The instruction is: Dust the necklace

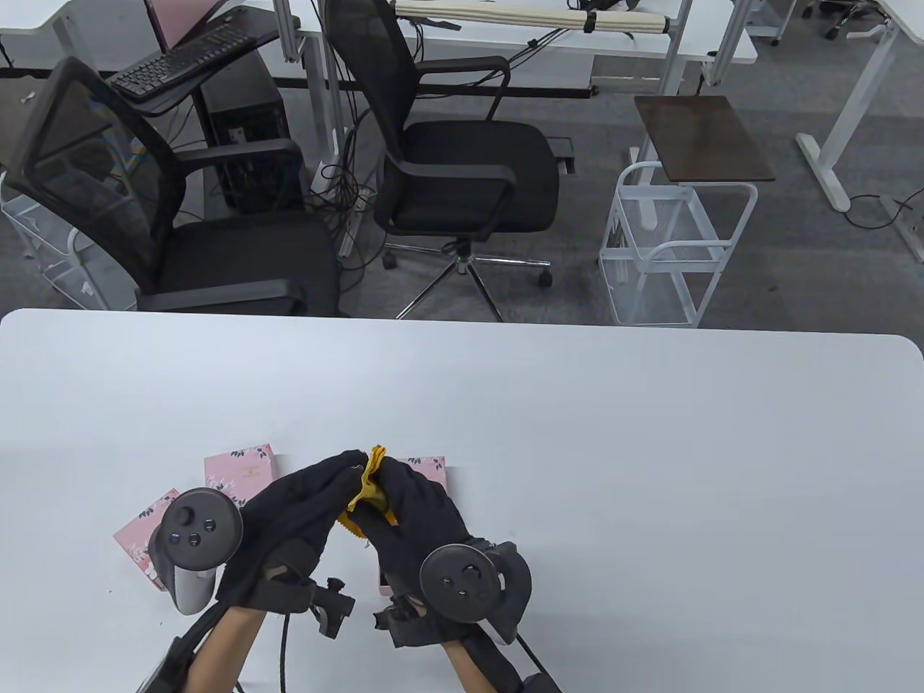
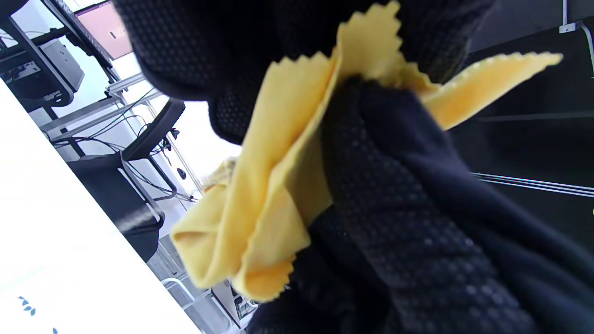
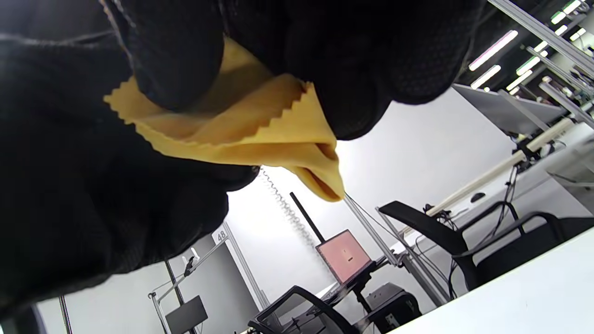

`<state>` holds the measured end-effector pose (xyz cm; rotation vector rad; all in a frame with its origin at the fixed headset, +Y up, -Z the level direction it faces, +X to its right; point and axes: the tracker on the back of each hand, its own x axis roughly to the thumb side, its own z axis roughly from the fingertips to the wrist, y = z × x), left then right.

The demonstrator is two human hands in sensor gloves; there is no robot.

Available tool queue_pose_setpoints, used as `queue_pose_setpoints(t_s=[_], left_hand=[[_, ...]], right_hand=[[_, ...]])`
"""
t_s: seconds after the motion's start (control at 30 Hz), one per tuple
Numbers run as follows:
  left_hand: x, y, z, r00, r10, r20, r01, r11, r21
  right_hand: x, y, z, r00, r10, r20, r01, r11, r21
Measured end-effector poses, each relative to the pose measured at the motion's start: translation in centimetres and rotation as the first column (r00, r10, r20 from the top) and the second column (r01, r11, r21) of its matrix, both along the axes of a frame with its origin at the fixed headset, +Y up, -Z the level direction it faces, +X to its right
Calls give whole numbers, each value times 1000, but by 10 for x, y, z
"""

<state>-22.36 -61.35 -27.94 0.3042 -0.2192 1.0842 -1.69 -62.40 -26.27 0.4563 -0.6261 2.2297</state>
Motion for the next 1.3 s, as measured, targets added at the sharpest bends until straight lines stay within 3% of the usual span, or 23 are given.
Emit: queue_pose_setpoints(t_s=[0.37, 0.57, 0.97, 1.13, 1.3], left_hand=[[17, 5, 9, 996, -69, 63, 67, 997, 21], [16, 7, 11, 996, -45, 80, 45, 999, 9], [14, 7, 11, 998, -22, 51, 21, 1000, 22], [21, 7, 12, 990, -139, 30, 137, 989, 48], [17, 9, 10, 984, -169, 49, 170, 985, -19]], right_hand=[[5, 2, 3, 989, -26, 147, 20, 999, 39], [8, 3, 1, 990, -98, 100, 97, 995, 22], [6, 3, 3, 992, -92, 88, 89, 995, 36], [6, 0, 2, 988, -45, 145, 39, 998, 46], [3, -5, -1, 988, -60, 145, 61, 998, -1]])
